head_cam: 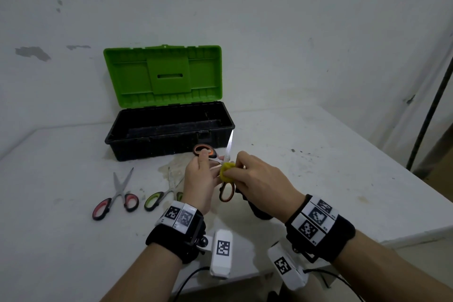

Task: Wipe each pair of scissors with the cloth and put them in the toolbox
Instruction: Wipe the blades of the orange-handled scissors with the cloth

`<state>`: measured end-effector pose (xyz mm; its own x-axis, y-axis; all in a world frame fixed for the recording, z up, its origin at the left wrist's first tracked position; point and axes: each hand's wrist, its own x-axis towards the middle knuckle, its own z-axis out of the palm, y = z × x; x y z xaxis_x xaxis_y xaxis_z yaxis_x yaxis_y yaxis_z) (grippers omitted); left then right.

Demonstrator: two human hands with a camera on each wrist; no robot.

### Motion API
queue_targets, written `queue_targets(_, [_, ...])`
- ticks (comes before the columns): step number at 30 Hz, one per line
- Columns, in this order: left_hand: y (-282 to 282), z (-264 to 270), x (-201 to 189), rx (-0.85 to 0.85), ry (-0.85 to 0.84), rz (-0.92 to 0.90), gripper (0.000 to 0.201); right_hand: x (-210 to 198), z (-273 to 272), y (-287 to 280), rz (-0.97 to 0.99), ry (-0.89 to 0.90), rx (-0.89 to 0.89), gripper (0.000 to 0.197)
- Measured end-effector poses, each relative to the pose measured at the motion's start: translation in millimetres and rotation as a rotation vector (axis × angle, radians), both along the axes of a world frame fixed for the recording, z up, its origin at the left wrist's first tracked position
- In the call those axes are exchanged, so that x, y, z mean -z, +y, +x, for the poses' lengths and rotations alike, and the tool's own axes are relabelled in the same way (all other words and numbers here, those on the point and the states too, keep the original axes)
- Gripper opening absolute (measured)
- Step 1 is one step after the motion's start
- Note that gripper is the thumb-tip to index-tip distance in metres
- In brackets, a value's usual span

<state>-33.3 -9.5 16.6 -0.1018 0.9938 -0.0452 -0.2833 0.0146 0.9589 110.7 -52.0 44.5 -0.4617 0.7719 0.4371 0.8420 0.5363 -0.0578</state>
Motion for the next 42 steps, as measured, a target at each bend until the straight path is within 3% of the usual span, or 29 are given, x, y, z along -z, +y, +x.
queue_targets(4, [-2.1, 3.1, -0.2, 0.044, -0.003, -0.03, 0.041, 7.7, -1.2, 2.0, -0.019, -0.011, 0.015, 0.008])
queue_targets(8, [-6.0, 4.2, -3.6, 0.124, -0.043, -0.09, 0.039, 12.8, 0.7, 7.6, 0.015, 0.1, 0.089, 0.012])
queue_targets(14, [-8.5, 2.8, -8.6, 0.162, 0.071, -0.11, 0.044, 14.3, 2.8, 9.9, 0.024, 0.171, 0.133, 0.015])
queue_targets(20, [-2.3, -3.8, -2.8, 0.193, 0.133, -0.104, 0.042, 13.6, 3.7, 3.9, -0.026, 0.088, 0.112, 0.016])
queue_targets(27, [4.1, -6.5, -1.4, 0.072, 0.164, -0.152, 0.052, 13.6, 3.5, 5.9, -0.048, 0.107, 0.122, 0.017])
queue_targets(36, [-1.4, -4.7, -4.4, 0.092, 0.221, -0.07, 0.04, 14.8, -2.1, 5.0, -0.063, 0.111, 0.101, 0.023])
queue_targets(39, [-2.0, -5.4, -3.0, 0.166, 0.155, -0.068, 0.041, 14.5, -0.9, 5.1, -0.05, 0.136, 0.095, 0.022])
queue_targets(42, [-1.7, -8.3, -1.6, 0.308, 0.098, -0.094, 0.021, 14.4, 2.4, 5.7, -0.064, 0.124, 0.093, 0.022])
